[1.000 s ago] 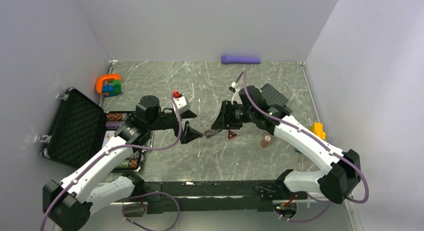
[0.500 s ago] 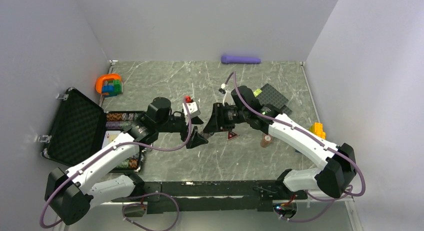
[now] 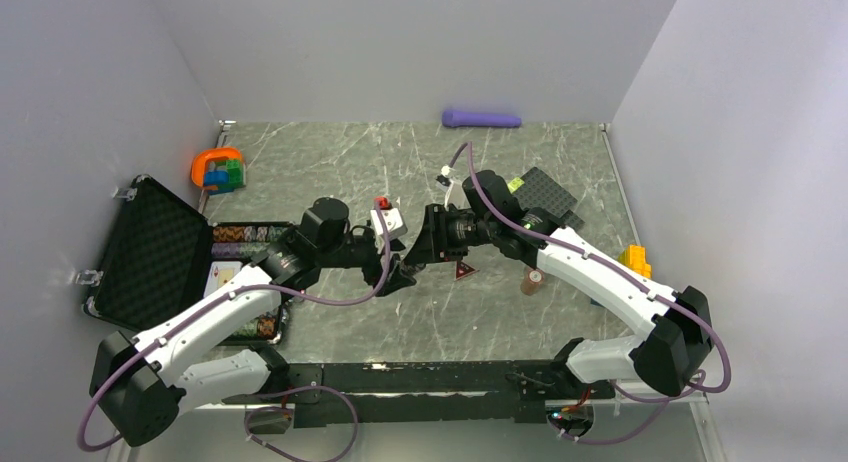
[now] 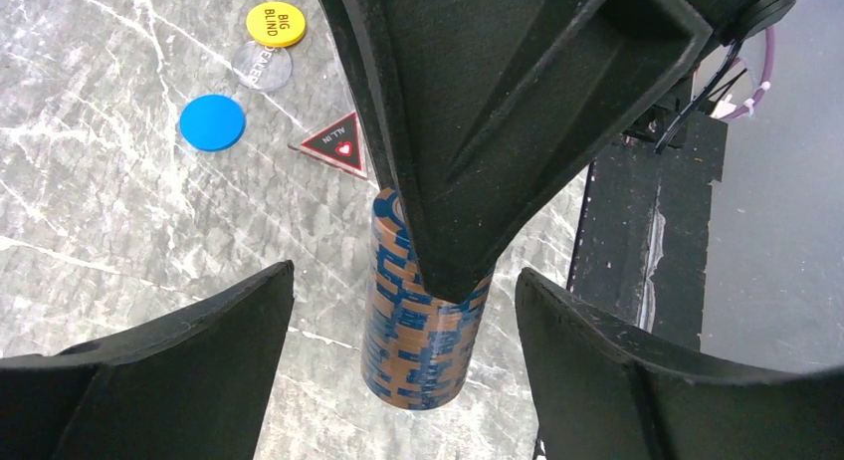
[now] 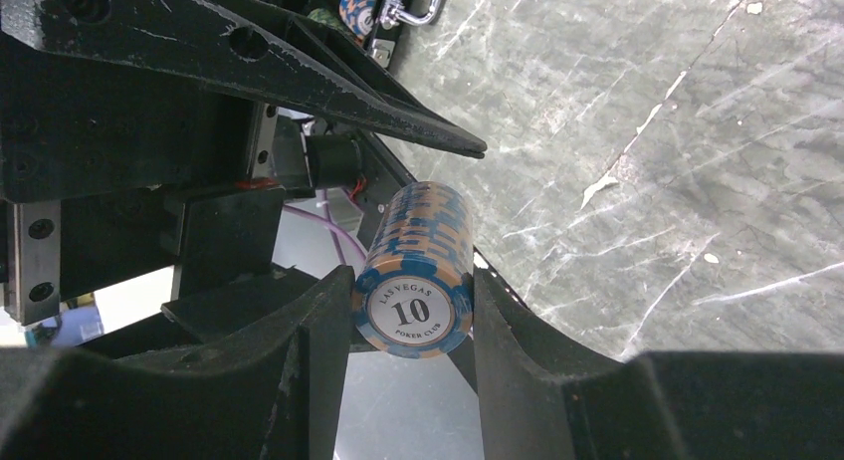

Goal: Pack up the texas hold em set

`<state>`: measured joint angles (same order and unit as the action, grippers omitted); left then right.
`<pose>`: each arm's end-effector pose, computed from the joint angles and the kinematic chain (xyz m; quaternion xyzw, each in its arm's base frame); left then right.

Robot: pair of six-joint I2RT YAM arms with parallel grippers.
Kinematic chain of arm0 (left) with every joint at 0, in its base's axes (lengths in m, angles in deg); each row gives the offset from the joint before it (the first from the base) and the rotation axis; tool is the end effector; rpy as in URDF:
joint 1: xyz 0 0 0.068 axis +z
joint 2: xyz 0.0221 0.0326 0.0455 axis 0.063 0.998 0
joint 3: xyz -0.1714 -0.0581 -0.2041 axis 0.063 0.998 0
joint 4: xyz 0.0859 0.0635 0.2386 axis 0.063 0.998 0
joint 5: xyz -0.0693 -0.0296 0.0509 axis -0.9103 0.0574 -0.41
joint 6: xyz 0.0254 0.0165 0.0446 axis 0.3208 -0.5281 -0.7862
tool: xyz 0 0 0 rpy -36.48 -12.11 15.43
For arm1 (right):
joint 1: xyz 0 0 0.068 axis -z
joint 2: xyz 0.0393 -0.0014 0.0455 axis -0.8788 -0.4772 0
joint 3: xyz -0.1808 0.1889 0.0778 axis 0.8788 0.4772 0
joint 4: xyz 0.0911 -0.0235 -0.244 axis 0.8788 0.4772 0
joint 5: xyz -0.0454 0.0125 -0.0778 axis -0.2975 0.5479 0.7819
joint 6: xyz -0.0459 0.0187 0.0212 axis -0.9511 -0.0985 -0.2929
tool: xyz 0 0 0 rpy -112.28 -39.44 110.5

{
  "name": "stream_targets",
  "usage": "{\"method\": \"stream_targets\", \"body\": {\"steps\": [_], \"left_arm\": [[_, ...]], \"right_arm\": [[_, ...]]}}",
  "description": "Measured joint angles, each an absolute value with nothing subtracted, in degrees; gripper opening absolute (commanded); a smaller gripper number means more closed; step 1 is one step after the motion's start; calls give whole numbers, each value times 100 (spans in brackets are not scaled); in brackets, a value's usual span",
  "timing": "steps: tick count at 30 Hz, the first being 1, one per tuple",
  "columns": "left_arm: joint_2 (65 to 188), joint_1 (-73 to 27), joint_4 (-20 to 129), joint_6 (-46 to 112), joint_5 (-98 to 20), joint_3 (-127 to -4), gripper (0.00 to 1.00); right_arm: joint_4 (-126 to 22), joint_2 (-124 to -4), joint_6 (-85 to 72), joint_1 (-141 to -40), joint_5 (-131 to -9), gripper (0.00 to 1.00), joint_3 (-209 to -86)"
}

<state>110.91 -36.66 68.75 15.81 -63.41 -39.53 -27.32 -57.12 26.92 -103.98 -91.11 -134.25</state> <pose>0.1666 -0.1665 0.2961 0.4572 0.6888 -0.3799 0.4150 0.1980 0.2050 0.3125 -0.1299 0.8636 0.4542 0.1759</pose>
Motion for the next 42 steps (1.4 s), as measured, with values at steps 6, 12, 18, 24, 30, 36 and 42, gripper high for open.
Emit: {"method": "stream_targets", "body": {"steps": [6, 12, 18, 24, 30, 36, 42], "left_arm": [[11188, -3714, 6880, 1531, -6151, -3975, 79], [11214, -3769, 6897, 1535, -6028, -3997, 53], [11214, -3828, 6937, 1478, -6076, -4029, 18], [11214, -3826, 6939, 1487, -6059, -4031, 0], [11198, -3826, 6937, 1491, -6028, -4031, 0], [10997, -3804, 7007, 1509, -5737, -3933, 0], [10582, -3758, 6989, 1636, -5337, -3739, 0]], "right_arm": [[-2771, -5712, 2716, -10398, -9132, 0, -13425], [-2825, -5712, 2744, -10396, -9150, 0, -13425], [-2933, -5712, 2766, -10374, -9060, 0, -13425], [-2933, -5712, 2771, -10376, -9034, 23, -13422], [-2933, -5682, 2766, -10391, -8877, 78, -13425], [-2933, -5172, 2692, -10352, -8481, 94, -13425], [-2869, -4619, 2587, -10195, -7937, 99, -13425]]}}
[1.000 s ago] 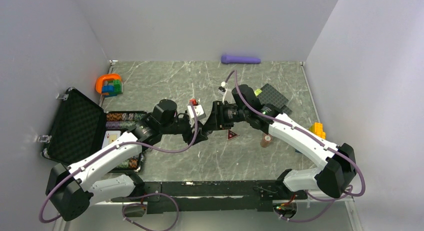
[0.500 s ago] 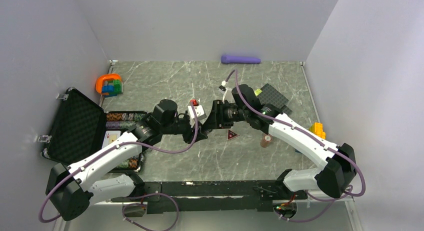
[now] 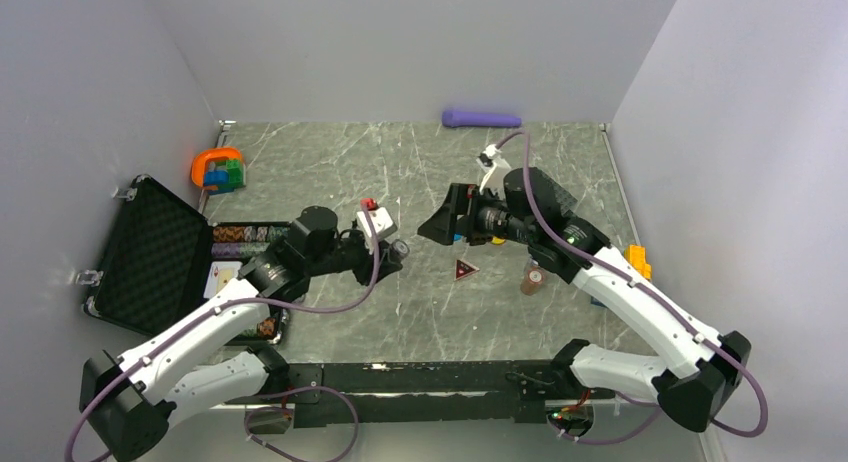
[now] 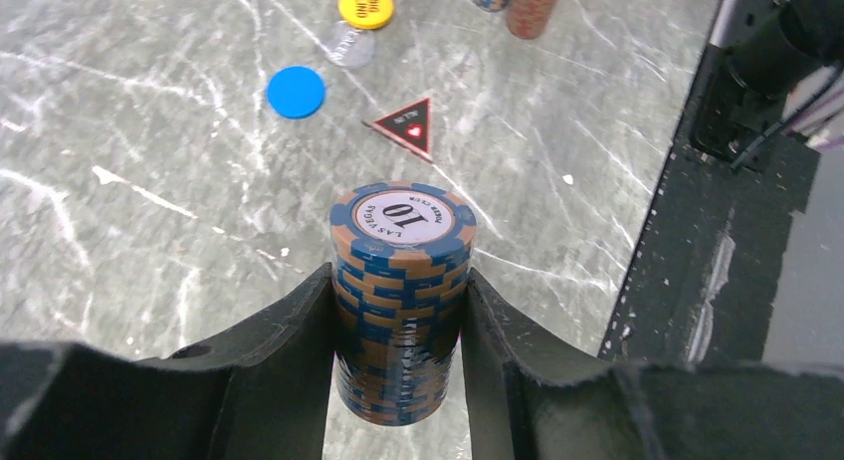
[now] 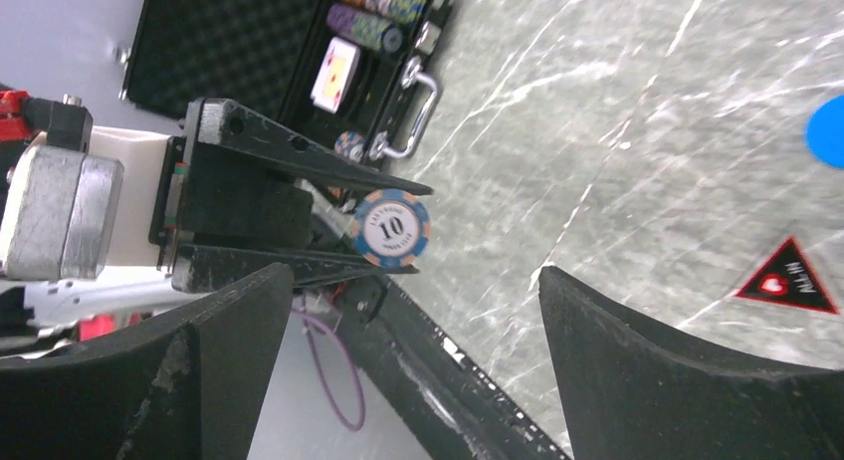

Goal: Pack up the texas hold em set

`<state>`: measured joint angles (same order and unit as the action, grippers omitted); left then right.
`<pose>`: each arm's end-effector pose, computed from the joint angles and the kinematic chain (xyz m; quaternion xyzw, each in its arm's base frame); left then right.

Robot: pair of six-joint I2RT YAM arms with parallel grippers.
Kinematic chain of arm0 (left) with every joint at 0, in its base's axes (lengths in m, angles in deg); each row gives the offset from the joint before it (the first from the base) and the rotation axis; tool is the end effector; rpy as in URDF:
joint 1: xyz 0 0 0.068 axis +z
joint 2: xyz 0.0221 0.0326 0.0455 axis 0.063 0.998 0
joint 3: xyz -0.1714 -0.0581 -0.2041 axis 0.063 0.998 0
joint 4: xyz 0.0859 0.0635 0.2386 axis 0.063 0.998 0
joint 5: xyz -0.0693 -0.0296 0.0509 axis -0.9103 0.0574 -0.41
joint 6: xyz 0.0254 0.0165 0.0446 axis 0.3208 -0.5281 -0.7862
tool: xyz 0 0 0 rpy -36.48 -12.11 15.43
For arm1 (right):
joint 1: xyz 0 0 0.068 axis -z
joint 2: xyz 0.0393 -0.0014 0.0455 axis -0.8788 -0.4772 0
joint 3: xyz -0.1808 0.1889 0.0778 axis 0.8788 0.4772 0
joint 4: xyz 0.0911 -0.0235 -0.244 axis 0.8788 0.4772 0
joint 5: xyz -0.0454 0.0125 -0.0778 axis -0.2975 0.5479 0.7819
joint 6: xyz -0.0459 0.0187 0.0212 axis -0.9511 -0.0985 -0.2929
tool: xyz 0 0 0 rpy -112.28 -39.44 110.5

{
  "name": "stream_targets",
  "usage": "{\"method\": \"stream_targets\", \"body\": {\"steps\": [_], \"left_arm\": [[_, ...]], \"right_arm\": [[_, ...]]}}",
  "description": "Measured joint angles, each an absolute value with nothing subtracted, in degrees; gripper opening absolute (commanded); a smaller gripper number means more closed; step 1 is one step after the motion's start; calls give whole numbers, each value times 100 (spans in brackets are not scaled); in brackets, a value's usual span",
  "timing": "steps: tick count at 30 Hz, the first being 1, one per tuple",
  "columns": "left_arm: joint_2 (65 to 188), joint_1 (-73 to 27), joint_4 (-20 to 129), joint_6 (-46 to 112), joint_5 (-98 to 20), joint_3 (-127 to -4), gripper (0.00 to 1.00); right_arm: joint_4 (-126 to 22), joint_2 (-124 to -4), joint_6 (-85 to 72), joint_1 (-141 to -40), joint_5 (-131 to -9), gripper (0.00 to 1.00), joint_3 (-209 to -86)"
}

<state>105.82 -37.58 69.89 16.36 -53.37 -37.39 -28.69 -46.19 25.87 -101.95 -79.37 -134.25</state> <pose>0.1555 -0.1545 0.2983 0.4242 0.7129 -0.3225 0.4558 0.1800 0.1675 0.3601 -0.0914 0.8312 0.4391 0.3285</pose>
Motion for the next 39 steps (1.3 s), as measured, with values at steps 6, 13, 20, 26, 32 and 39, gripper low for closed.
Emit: {"method": "stream_targets", "body": {"steps": [6, 13, 20, 26, 32, 39], "left_arm": [[10423, -3028, 6950, 2047, -5104, -3669, 0], [9961, -1172, 6871, 2927, -4848, -3483, 0], [8967, 423, 7387, 3920, -4017, -3103, 0], [9028, 2248, 8021, 4805, -3611, -2936, 0], [9266, 3516, 8366, 5445, -3403, -2821, 0], [9205, 4430, 8532, 6007, -3381, -2305, 0]], "right_arm": [[-2690, -4267, 2434, -9985, -7336, 100, -13431], [-2524, -3968, 2261, -9899, -6923, 100, -13451], [-2504, -3933, 2141, -9816, -6842, 100, -13451], [-2506, -3990, 2141, -9795, -6938, 100, -13449], [-2504, -4121, 2235, -9795, -7001, 100, -13438], [-2458, -4145, 2478, -9795, -6975, 99, -13388]]}}
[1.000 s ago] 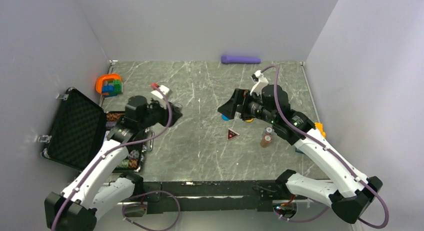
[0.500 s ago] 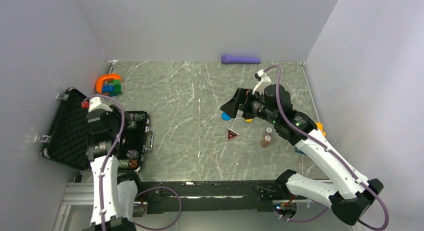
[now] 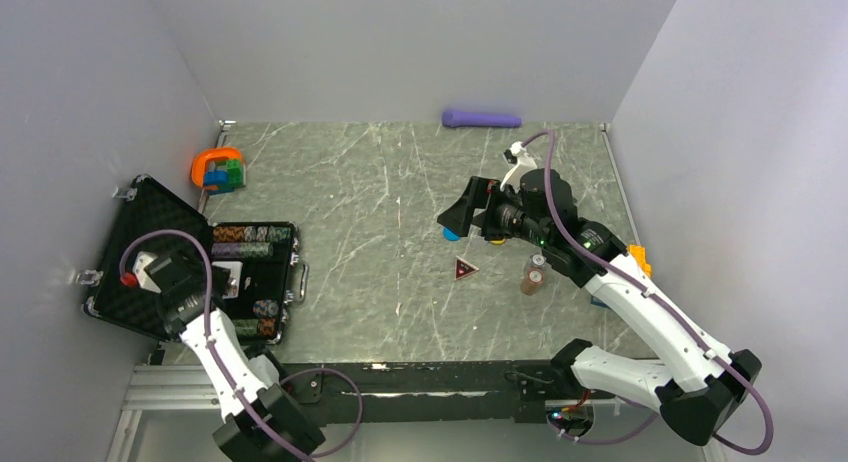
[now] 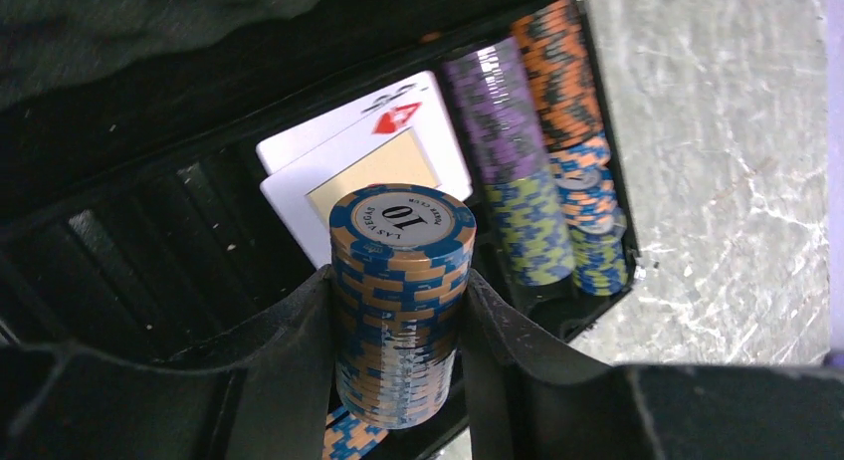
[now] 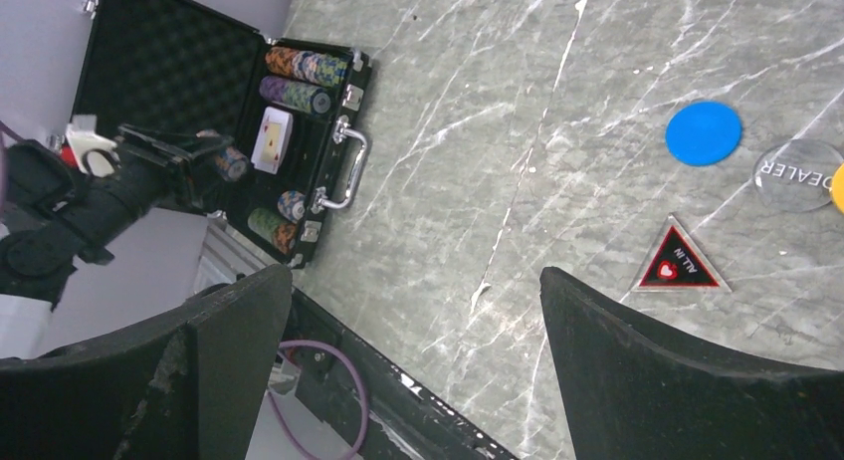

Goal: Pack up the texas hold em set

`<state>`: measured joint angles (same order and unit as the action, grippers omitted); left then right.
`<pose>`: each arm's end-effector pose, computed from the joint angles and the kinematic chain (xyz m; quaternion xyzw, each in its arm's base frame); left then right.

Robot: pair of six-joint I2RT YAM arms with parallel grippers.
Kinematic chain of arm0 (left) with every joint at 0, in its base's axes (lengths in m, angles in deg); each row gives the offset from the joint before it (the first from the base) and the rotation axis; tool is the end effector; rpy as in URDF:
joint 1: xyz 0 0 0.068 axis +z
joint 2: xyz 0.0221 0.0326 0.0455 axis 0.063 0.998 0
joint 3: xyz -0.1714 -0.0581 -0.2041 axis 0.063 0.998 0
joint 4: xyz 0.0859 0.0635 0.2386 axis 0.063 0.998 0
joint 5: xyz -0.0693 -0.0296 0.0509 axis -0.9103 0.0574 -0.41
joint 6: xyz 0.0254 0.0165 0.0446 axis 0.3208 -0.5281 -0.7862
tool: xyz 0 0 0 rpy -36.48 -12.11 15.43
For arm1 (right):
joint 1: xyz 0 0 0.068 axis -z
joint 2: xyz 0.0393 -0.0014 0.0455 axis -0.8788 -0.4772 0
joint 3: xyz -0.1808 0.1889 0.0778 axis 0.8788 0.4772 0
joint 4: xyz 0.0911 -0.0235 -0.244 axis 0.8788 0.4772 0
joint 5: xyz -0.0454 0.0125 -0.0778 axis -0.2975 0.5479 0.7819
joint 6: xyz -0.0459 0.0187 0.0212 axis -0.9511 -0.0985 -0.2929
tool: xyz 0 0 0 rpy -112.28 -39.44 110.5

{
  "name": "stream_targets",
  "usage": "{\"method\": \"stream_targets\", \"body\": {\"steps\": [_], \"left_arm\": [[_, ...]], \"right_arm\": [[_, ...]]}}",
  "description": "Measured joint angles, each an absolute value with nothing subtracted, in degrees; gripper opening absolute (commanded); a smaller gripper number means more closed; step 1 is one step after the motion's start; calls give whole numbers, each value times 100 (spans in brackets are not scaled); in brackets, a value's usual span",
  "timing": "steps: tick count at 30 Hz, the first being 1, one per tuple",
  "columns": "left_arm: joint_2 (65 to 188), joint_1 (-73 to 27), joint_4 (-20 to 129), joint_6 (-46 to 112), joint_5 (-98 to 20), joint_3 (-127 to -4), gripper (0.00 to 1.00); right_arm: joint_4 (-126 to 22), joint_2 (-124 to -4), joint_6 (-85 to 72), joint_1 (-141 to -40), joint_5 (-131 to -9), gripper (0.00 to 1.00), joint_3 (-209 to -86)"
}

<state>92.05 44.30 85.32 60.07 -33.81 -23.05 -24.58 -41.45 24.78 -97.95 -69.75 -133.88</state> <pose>0.1211 0.1014 0.2267 -0.5672 0.7070 -0.0179 0.4219 0.1764 0.1364 0.3680 -0.0253 0.8392 0.3722 0.3957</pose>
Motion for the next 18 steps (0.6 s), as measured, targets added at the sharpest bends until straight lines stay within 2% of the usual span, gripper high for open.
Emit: {"method": "stream_targets", "body": {"steps": [7, 14, 17, 18], "left_arm": [[9314, 4985, 8517, 6215, -3744, -1564, 0], [9454, 5149, 8375, 6307, -3947, -1343, 1], [9413, 5160, 8368, 6307, -3945, -1343, 24], [9400, 5160, 8368, 6307, -3945, -1343, 36]], "right_arm": [[-2415, -4259, 2609, -9795, -6964, 99, -13388], [-2415, -4434, 2640, -9795, -6973, 99, -13388], [-2415, -4460, 2640, -9795, -6973, 99, -13388], [-2415, -4462, 2640, -9795, -6973, 99, -13388]]}}
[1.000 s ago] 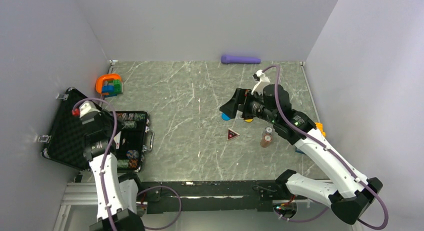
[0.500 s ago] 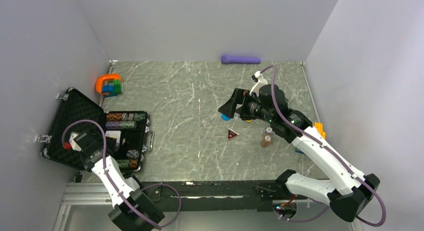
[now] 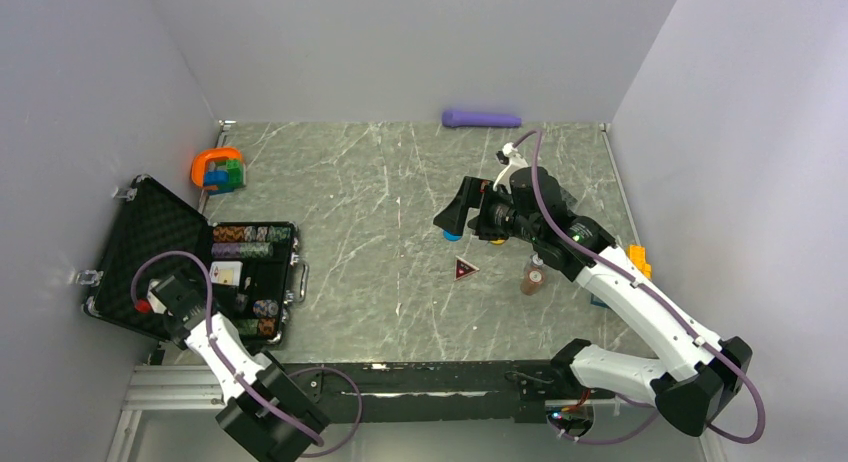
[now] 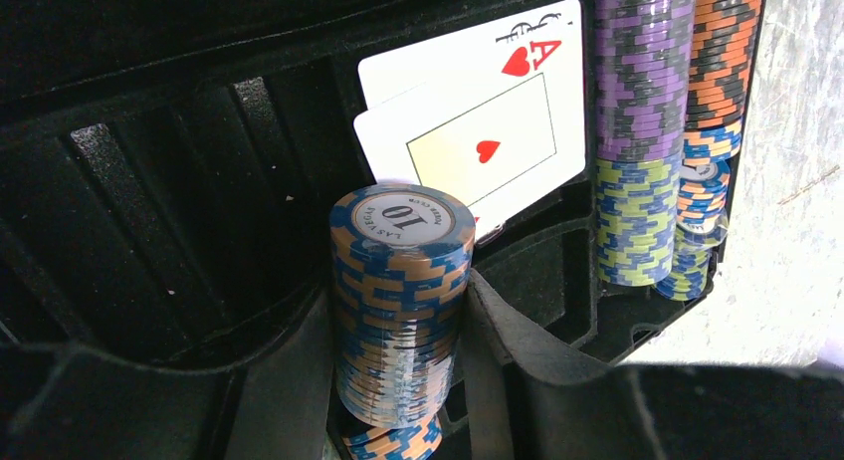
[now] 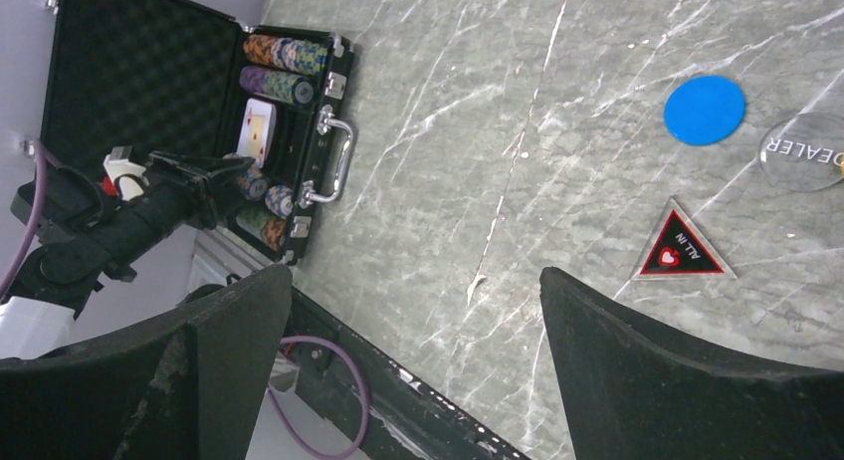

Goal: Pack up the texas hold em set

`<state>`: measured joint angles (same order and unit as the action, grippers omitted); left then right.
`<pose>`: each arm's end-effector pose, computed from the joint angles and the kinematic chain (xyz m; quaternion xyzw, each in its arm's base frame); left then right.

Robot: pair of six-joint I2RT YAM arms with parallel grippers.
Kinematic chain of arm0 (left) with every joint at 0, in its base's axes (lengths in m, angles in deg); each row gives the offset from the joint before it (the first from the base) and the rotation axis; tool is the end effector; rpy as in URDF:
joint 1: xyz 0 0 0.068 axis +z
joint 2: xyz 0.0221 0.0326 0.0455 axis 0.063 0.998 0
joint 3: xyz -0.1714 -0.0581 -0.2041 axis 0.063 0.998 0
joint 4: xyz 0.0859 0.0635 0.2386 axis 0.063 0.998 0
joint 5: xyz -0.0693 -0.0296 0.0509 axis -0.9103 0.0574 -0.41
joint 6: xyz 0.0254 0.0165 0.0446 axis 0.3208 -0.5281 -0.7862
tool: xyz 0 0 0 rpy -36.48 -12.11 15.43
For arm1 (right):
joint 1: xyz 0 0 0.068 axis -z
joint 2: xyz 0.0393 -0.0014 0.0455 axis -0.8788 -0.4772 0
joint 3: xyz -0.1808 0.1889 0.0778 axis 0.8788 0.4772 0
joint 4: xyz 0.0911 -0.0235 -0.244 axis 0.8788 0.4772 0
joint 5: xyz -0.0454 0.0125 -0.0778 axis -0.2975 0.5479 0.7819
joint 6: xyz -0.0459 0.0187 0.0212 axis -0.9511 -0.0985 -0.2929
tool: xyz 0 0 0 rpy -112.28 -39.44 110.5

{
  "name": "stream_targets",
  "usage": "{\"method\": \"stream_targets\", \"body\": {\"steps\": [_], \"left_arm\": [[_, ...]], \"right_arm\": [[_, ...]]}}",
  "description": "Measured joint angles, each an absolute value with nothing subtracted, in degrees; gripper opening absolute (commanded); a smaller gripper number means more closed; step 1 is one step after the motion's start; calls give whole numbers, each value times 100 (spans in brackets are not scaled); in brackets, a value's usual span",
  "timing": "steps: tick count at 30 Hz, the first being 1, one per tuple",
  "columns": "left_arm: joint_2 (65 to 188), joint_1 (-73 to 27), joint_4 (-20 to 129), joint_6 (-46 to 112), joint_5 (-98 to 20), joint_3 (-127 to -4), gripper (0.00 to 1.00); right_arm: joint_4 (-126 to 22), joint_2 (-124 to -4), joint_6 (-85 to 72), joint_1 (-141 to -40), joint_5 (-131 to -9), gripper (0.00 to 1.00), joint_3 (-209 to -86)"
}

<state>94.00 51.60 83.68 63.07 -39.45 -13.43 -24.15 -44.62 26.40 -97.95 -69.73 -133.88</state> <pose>0.1025 0.1055 0.1695 -0.6396 0.6852 -0.0538 0.3442 0.1872 0.1444 0.3557 -0.0111 0.8560 0.3621 0.3689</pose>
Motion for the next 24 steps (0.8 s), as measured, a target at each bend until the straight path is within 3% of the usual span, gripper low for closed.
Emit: {"method": "stream_targets", "body": {"steps": [3, 5, 10, 24], "left_arm": [[9395, 5160, 8370, 6298, -3943, -1343, 77], [9373, 5164, 8259, 6361, -4041, -1358, 87], [9207, 5175, 8215, 6254, -4035, -1396, 91], [8628, 5179, 8698, 5874, -3528, -2071, 84]], "right_arm": [[-2415, -4462, 2633, -9795, -6971, 99, -13388], [-2410, -4462, 2624, -9795, -6969, 99, -13388], [-2373, -4462, 2598, -9795, -6940, 99, -13388], [-2375, -4462, 2596, -9795, -6942, 99, -13289]]}}
